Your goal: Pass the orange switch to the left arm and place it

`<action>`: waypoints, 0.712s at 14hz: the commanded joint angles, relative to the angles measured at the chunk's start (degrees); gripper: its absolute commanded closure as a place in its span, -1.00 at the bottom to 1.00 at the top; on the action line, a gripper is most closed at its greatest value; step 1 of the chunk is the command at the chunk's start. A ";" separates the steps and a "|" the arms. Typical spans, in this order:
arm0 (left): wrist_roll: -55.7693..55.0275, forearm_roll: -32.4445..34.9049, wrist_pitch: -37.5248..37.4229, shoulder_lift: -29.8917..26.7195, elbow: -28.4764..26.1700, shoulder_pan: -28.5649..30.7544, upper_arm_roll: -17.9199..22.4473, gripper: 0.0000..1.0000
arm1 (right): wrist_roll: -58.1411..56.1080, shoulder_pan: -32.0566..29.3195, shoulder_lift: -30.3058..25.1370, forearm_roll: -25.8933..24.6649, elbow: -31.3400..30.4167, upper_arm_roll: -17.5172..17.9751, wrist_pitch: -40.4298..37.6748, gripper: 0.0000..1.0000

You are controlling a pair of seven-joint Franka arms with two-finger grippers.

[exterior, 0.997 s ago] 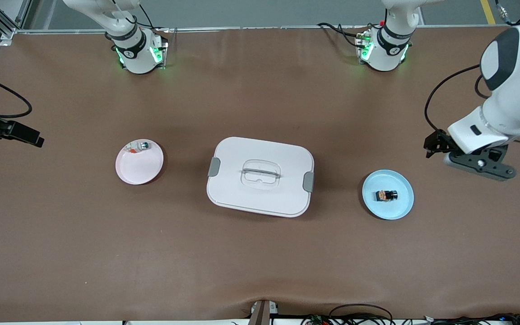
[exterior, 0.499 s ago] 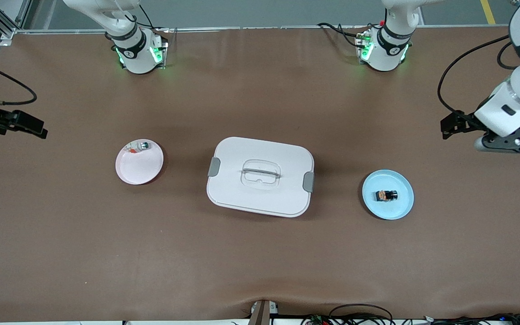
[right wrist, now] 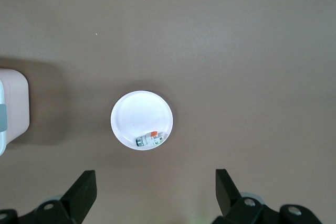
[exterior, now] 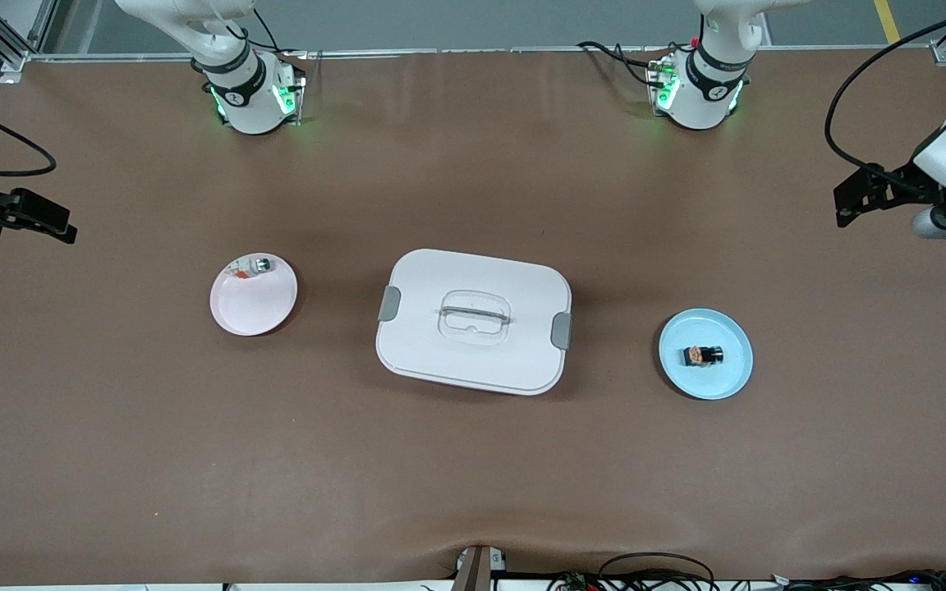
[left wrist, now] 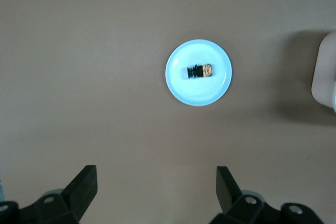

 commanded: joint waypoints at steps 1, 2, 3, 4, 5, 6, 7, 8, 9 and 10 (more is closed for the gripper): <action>-0.70 -0.95 -2.81 -2.11 0.07 -2.68 2.70 -1.00 | 3.30 -1.30 -2.31 0.84 -2.84 0.52 1.46 -1.00; -1.23 -0.94 -3.34 -2.46 0.07 -2.77 2.78 -1.00 | 3.58 -1.48 -2.39 0.84 -2.93 0.52 1.63 -1.00; -1.32 -0.94 -3.78 -2.81 0.07 -2.68 2.78 -1.00 | 3.67 -1.48 -2.48 0.84 -3.02 0.52 1.72 -1.00; -1.23 -1.03 -4.04 -2.82 0.07 -2.51 2.70 -1.00 | 3.67 -1.48 -2.92 0.84 -3.45 0.52 2.16 -1.00; -1.23 -1.03 -4.31 -2.90 0.07 -2.33 2.61 -1.00 | 3.67 -1.57 -3.97 0.92 -5.02 0.52 3.64 -1.00; -1.32 -1.03 -4.40 -3.17 -0.02 -2.33 2.61 -1.00 | 3.67 -1.66 -5.72 1.01 -7.82 0.52 5.48 -1.00; -1.58 -1.03 -4.40 -3.17 -0.02 -2.33 2.35 -1.00 | 3.75 -1.92 -7.74 1.36 -10.90 0.43 7.50 -1.00; -2.02 -1.47 -4.40 -3.26 -0.02 -2.33 2.26 -1.00 | 3.67 -2.62 -9.50 2.15 -13.36 0.52 9.00 -1.00; -2.11 -2.95 -4.40 -3.60 -0.10 -2.07 2.43 -1.00 | 3.67 -2.80 -10.47 2.77 -14.61 0.43 10.06 -1.00; -2.20 -4.62 -4.40 -3.96 -0.37 -1.89 2.69 -1.00 | 3.67 -2.80 -10.66 2.77 -14.71 0.43 9.81 -1.00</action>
